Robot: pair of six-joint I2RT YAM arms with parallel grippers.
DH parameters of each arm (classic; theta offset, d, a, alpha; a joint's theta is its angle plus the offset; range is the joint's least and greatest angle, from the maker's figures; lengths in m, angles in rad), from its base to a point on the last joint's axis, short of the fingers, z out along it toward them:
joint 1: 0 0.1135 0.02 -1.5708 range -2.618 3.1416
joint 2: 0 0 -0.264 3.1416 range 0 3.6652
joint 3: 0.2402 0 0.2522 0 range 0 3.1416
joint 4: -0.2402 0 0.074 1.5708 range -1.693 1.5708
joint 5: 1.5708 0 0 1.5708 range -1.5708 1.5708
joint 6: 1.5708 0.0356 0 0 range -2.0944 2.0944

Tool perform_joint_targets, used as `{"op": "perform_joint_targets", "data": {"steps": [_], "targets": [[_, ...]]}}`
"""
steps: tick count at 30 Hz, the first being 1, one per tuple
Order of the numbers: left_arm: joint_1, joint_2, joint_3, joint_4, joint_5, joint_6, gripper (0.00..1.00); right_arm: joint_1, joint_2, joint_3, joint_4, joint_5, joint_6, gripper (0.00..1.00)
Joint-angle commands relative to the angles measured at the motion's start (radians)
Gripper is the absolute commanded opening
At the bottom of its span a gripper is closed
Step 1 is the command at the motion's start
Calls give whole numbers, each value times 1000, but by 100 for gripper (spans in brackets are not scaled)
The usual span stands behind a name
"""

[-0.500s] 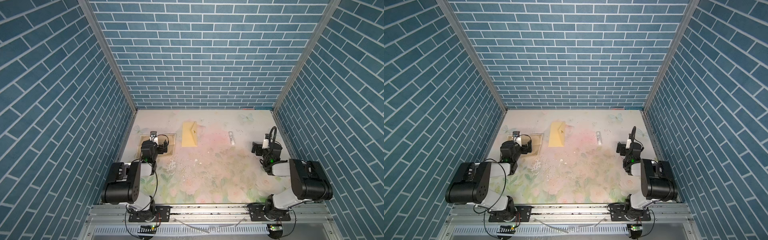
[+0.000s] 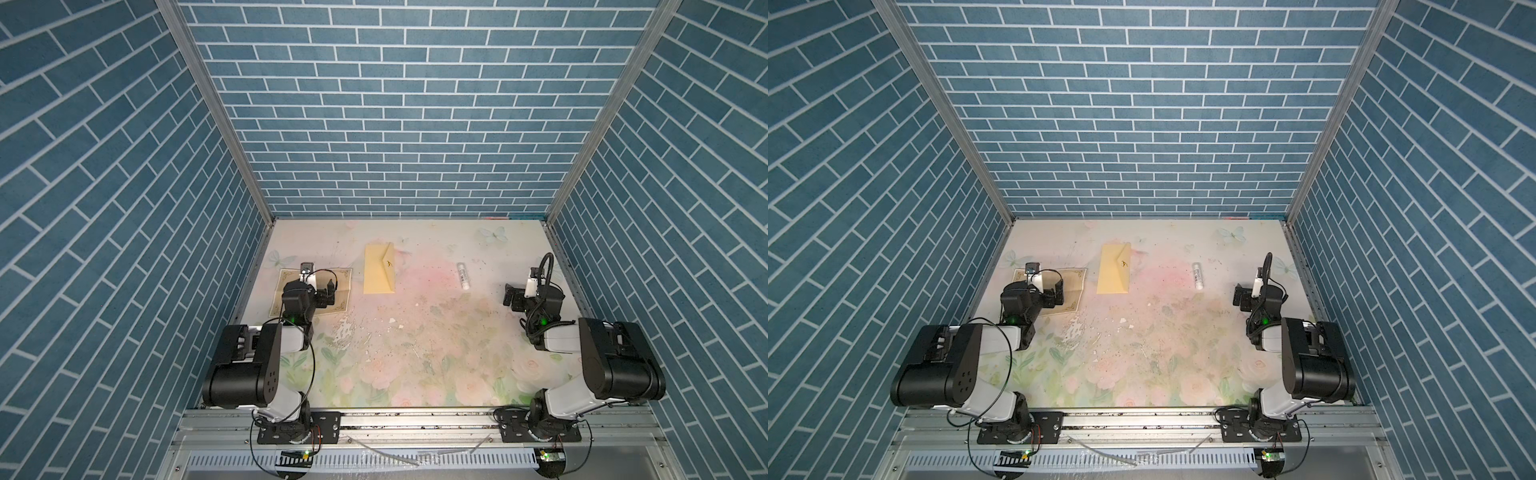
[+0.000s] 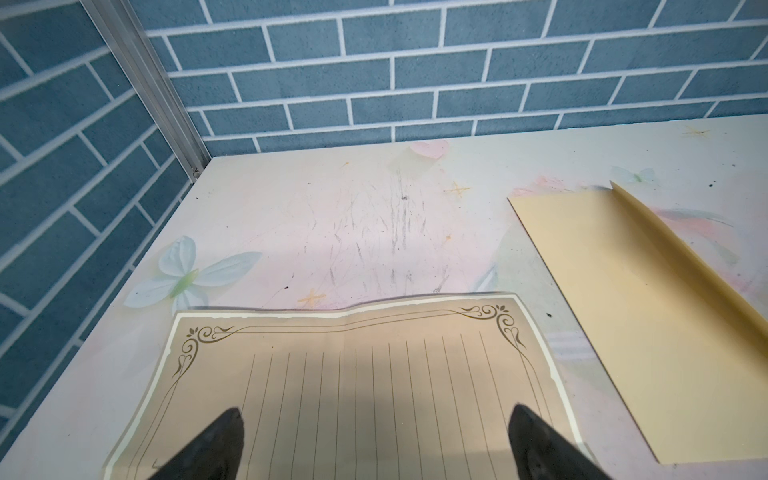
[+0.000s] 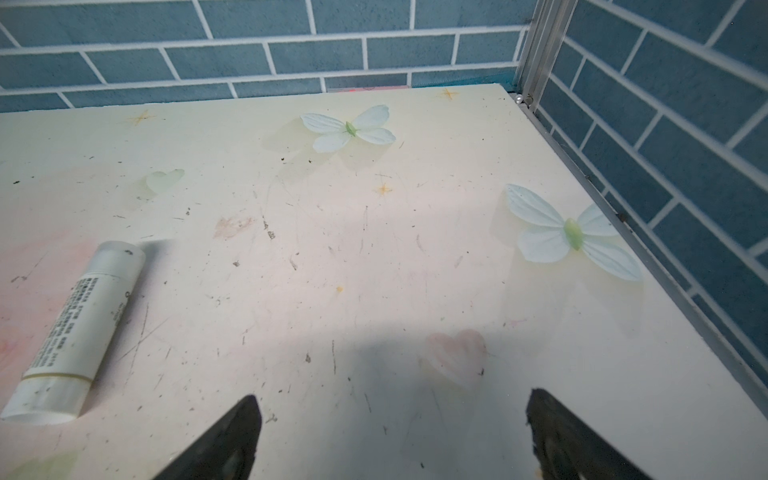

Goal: Place the letter into the envelope and seal it

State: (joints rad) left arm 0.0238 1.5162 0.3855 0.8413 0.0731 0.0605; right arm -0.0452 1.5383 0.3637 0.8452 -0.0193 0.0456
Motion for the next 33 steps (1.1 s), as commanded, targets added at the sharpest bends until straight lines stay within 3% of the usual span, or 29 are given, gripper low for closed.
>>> {"op": "perform_joint_targets", "data": {"steps": [1, 15, 18, 21, 23, 30, 33], "targets": [[1, -4, 7, -16, 1, -1, 100, -5, 6, 37, 6, 0, 1, 99], [-10, -2, 13, -25, -21, 2, 100, -12, 3, 34, 11, -11, 5, 99], [-12, -46, 9, -56, -133, -41, 100, -12, -40, 40, -31, -22, 2, 99], [-16, -195, 49, -247, -209, -61, 100, -11, -209, 120, -314, -11, 17, 99], [-21, -313, 85, -411, -266, -129, 100, -12, -311, 147, -411, -57, 27, 99], [-29, -615, 218, -824, -99, -314, 95, -8, -544, 289, -729, -261, 129, 99], [-95, -646, 300, -1027, -133, -306, 93, -9, -590, 331, -815, -329, 159, 99]]}}
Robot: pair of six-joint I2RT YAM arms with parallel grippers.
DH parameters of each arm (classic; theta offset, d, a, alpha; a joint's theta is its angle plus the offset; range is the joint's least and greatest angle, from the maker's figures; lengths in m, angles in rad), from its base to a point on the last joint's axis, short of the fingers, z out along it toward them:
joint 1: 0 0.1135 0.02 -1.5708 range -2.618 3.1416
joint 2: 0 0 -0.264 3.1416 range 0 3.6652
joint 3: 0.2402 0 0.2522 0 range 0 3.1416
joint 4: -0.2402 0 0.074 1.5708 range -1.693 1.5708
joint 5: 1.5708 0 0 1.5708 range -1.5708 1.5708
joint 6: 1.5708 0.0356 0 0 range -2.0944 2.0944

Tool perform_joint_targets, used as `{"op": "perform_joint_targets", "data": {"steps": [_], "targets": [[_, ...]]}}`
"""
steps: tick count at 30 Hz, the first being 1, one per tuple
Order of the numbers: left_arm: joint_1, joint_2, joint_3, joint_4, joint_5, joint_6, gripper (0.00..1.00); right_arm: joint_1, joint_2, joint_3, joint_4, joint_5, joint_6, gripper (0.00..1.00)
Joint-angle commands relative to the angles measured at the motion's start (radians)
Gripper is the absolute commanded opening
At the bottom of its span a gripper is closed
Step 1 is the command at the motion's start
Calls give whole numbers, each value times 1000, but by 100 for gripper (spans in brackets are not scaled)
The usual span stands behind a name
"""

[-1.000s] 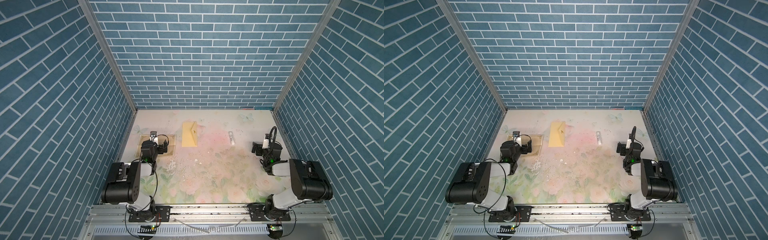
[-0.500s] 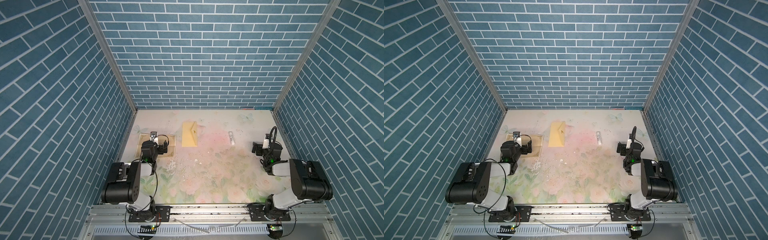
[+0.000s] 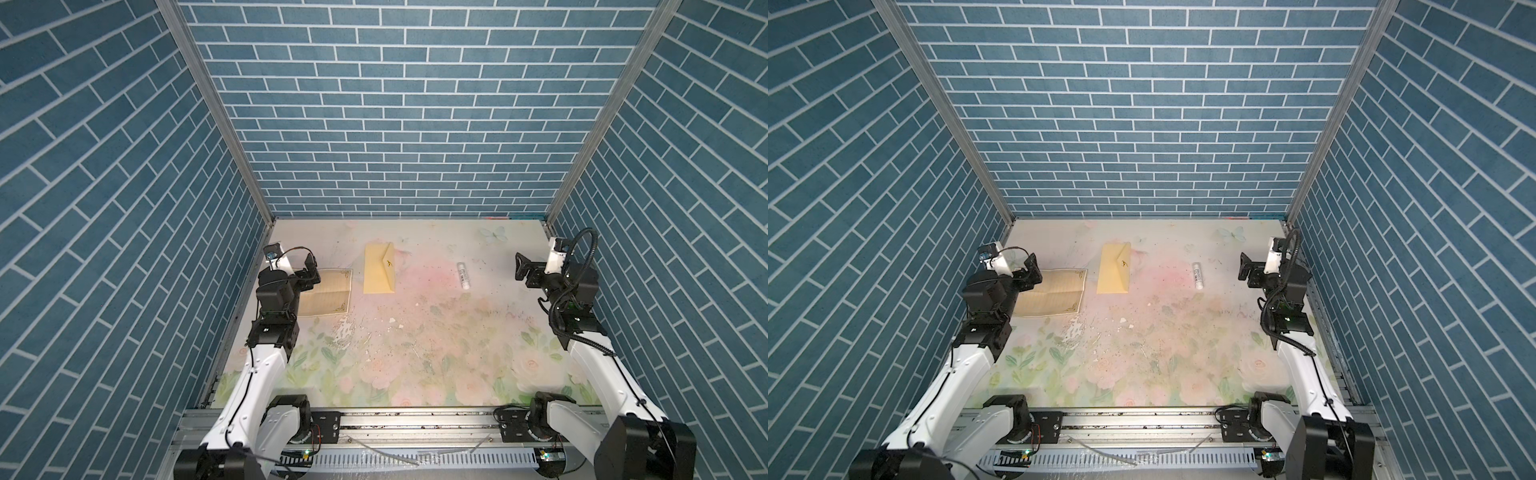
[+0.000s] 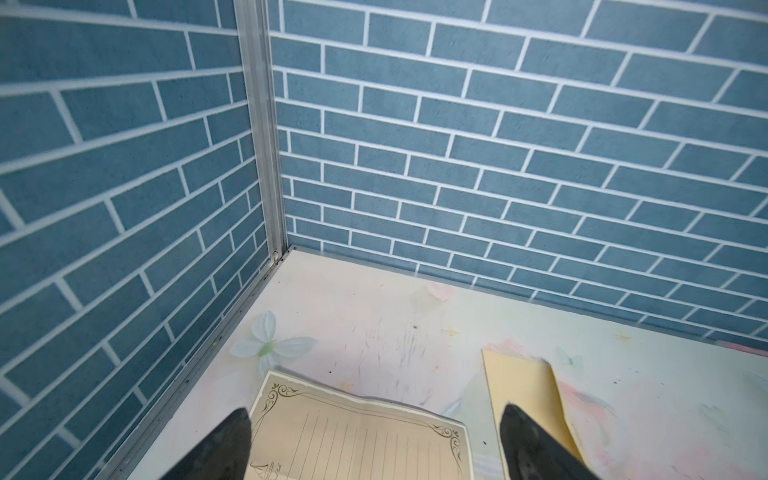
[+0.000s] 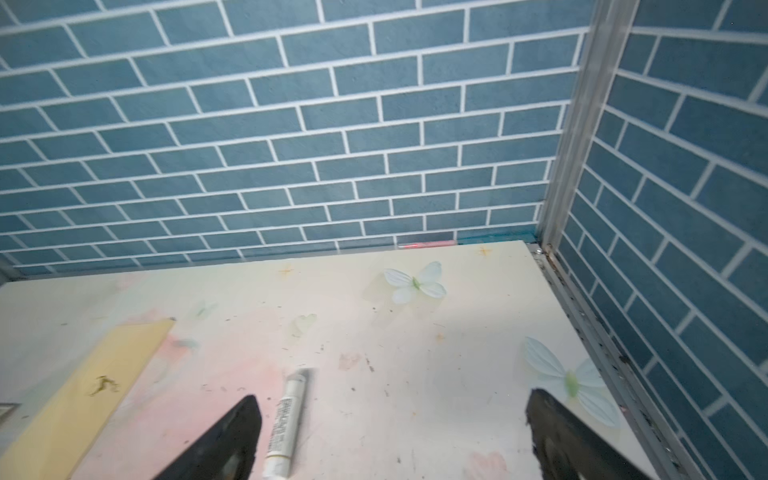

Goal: Place the letter into the envelope and seal it

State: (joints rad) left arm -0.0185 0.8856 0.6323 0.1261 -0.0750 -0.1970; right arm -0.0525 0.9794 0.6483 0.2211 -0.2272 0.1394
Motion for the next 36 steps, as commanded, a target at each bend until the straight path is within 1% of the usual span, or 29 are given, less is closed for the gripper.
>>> {"op": "perform_joint_targets", "data": {"steps": [1, 4, 7, 10, 13, 16, 22, 26, 30, 36], "targets": [[-84, -16, 75, -370, -17, -31, 92, -1, -43, 59, -213, -142, 72, 99], [-228, 8, 150, -510, -163, 30, 91, 3, -69, 88, -279, -192, 89, 99], [-374, 97, 225, -630, -303, 66, 90, 6, -91, 103, -329, -202, 90, 99], [-460, 226, 314, -738, -362, 62, 87, 10, -104, 107, -350, -214, 96, 99], [-526, 364, 384, -806, -426, 56, 87, 11, -104, 105, -350, -216, 97, 99], [-565, 480, 435, -846, -460, 41, 86, 11, -95, 105, -343, -225, 104, 99], [-601, 643, 486, -875, -478, 12, 84, 13, -72, 102, -323, -252, 119, 99], [-607, 724, 498, -878, -487, -1, 84, 12, -57, 92, -305, -267, 127, 99], [-609, 798, 512, -884, -523, -3, 84, 13, -45, 78, -278, -280, 145, 99], [-609, 875, 518, -864, -559, 7, 82, 12, -28, 67, -257, -290, 149, 99]]}}
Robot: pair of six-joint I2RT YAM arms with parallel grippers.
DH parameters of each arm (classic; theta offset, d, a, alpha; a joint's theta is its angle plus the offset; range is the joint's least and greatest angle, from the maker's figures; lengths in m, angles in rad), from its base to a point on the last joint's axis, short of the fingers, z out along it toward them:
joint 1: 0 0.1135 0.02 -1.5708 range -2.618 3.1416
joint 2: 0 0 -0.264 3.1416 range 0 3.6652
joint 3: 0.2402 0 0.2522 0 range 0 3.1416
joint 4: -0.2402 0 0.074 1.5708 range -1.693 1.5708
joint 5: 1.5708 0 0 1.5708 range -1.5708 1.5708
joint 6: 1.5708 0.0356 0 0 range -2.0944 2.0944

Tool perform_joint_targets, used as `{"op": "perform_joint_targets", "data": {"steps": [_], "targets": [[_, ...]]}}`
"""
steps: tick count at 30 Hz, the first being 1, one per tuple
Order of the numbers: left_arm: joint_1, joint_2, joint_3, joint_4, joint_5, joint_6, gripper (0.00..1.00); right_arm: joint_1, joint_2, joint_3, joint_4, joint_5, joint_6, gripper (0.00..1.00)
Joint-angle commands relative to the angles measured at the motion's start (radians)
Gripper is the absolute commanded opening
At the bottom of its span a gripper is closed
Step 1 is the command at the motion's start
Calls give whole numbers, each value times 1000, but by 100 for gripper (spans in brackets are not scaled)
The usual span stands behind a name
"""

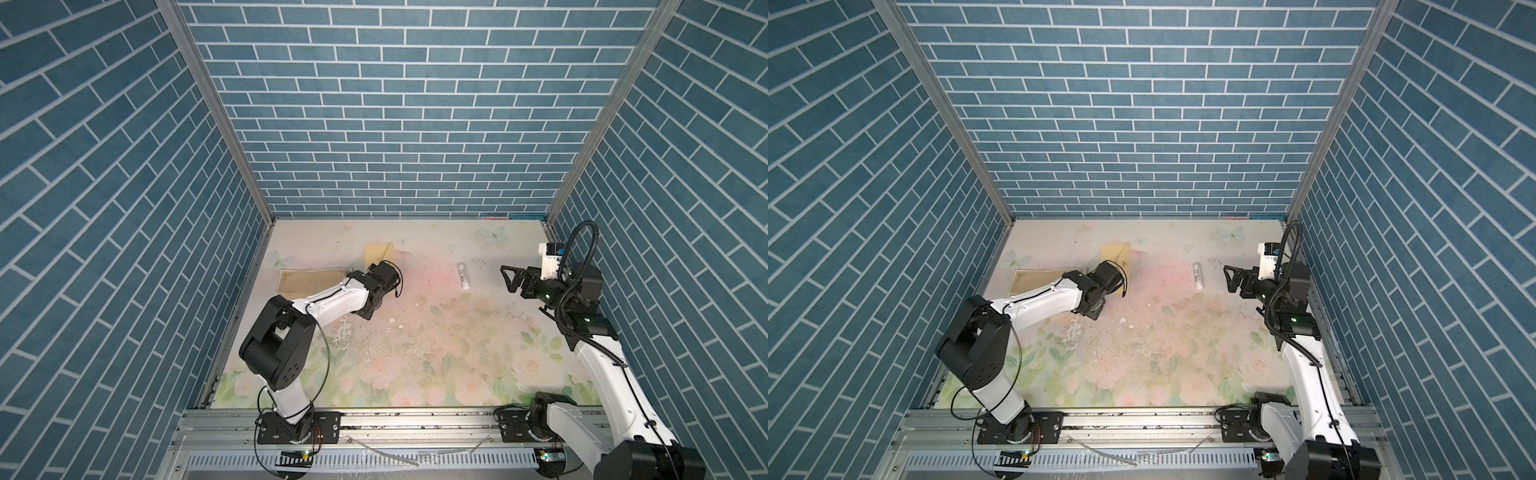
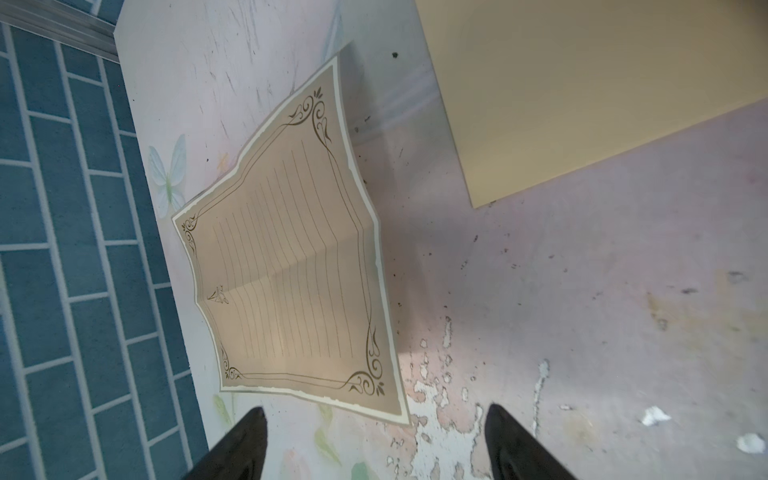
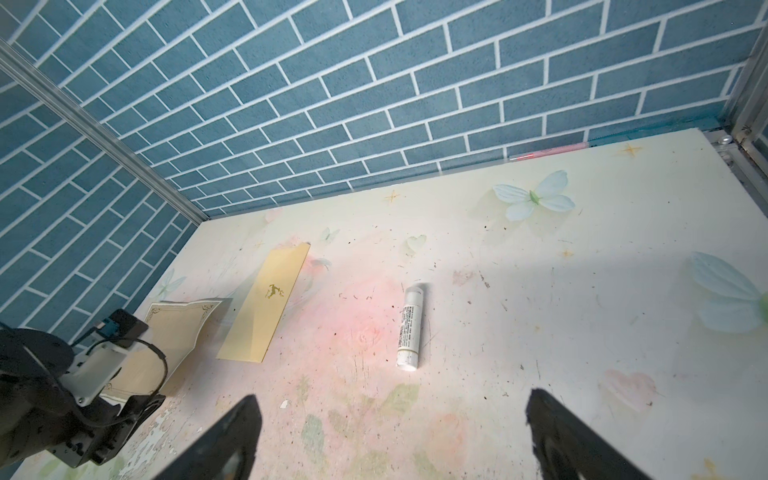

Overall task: Place the letter into the envelope and seal it
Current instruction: 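Lower the left gripper onto the letter sheet edge and pinch it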

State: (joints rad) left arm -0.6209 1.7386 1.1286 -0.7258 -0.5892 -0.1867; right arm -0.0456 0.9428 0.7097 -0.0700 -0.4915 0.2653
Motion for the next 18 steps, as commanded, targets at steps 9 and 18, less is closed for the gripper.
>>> {"op": "perform_joint_targets", "data": {"steps": [9, 18], "targets": [[-7, 109, 34, 1, -111, 19, 75, 6, 22, -20, 69, -42, 22, 99], [-4, 176, 49, 15, -166, 44, 68, 7, 30, -38, 87, -52, 19, 99]]}}
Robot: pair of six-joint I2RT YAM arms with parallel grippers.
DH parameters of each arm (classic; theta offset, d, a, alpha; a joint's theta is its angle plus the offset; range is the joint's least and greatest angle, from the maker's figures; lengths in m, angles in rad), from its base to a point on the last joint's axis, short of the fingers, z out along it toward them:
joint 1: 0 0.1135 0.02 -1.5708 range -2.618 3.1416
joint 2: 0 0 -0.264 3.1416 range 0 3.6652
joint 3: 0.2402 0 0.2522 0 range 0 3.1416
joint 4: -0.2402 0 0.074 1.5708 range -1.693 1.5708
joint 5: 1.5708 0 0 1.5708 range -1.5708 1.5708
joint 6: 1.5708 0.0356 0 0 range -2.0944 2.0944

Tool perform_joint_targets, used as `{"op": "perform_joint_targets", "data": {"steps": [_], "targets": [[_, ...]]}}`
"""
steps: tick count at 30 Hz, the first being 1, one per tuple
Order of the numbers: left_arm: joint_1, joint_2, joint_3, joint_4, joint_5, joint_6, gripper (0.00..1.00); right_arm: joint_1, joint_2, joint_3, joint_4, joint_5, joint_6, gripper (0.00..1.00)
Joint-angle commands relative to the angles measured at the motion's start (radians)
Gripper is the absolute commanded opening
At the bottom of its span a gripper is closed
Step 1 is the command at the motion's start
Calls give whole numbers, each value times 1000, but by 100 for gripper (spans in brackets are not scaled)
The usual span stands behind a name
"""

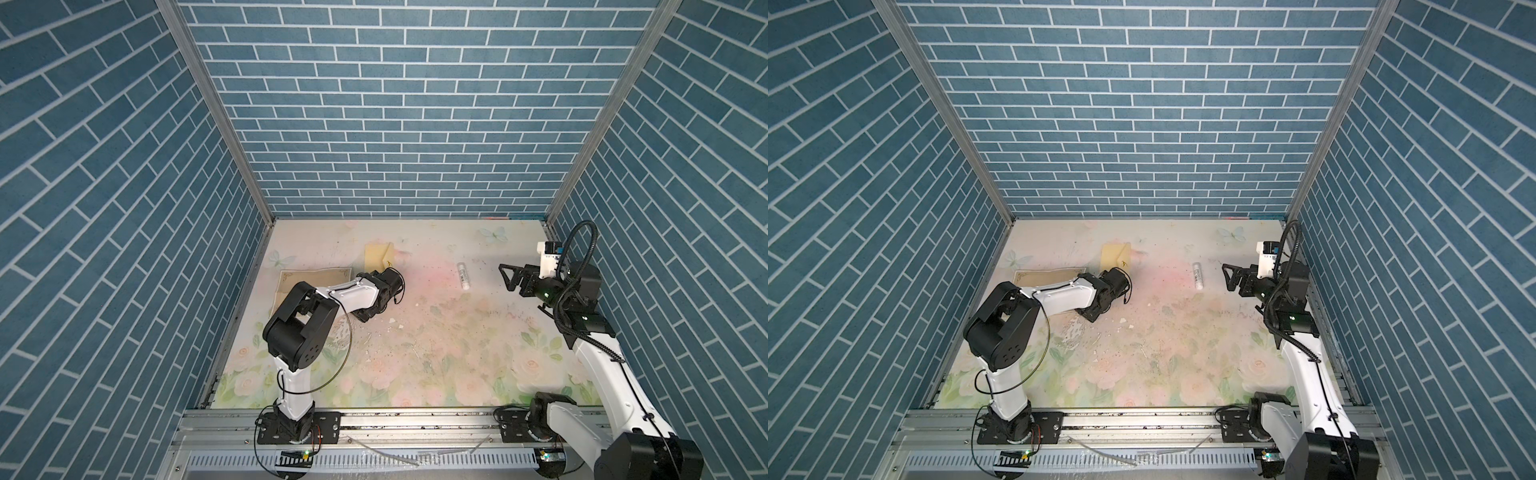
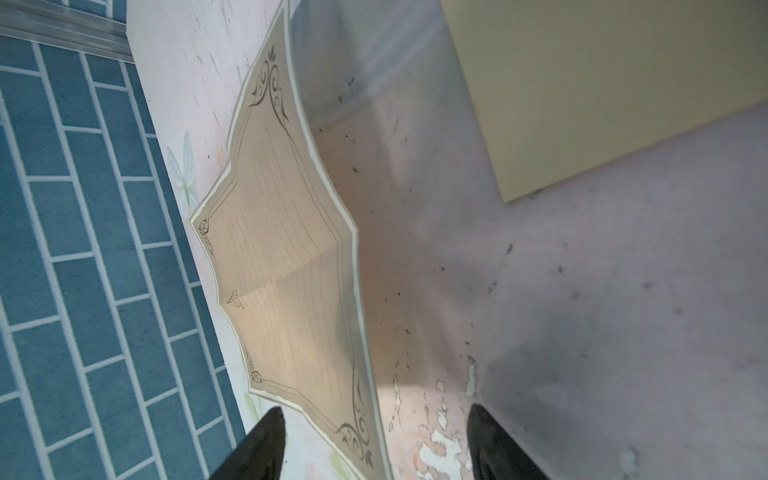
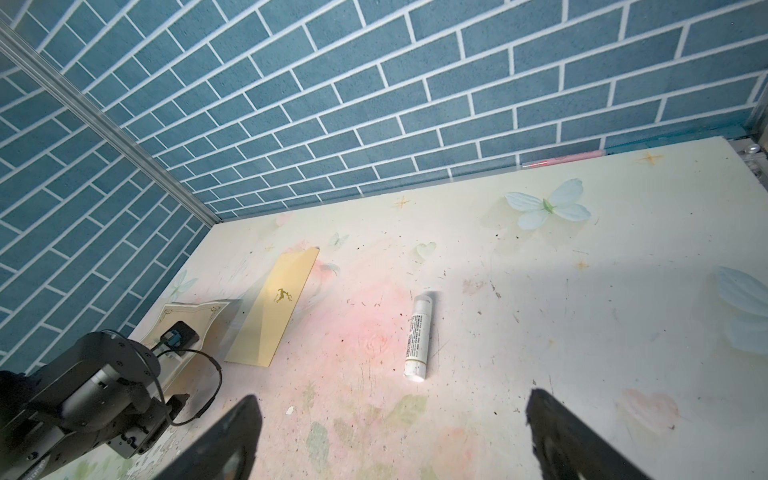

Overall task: Place the letter into the envelope and seal it
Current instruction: 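Lower the left gripper onto the letter sheet edge and pinch it, then lift the letter sheet with the left gripper while the right gripper approaches it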

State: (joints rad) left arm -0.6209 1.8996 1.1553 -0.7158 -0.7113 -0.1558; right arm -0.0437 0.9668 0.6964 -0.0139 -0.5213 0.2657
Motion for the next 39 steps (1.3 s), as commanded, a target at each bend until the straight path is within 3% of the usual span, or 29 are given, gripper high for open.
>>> {"op": "perform_joint_targets", "data": {"steps": [1, 17, 22, 29, 35, 39], "targets": [[-4, 19, 20, 8, -49, 16, 67, 5, 7, -25, 34, -25, 18, 99], [53, 26, 7, 54, -78, 64, 52, 4, 24, -57, 74, -43, 15, 99], [72, 21, 1, 68, -73, 75, 42, 5, 22, -64, 74, -41, 15, 99], [90, -12, -14, 104, -59, 90, 13, 5, 17, -66, 73, -44, 17, 99], [106, -46, -31, 127, -45, 95, 0, 5, 15, -56, 67, -47, 13, 99], [105, -67, -14, 97, -37, 93, 0, 5, 8, -45, 59, -60, 15, 99]]}}
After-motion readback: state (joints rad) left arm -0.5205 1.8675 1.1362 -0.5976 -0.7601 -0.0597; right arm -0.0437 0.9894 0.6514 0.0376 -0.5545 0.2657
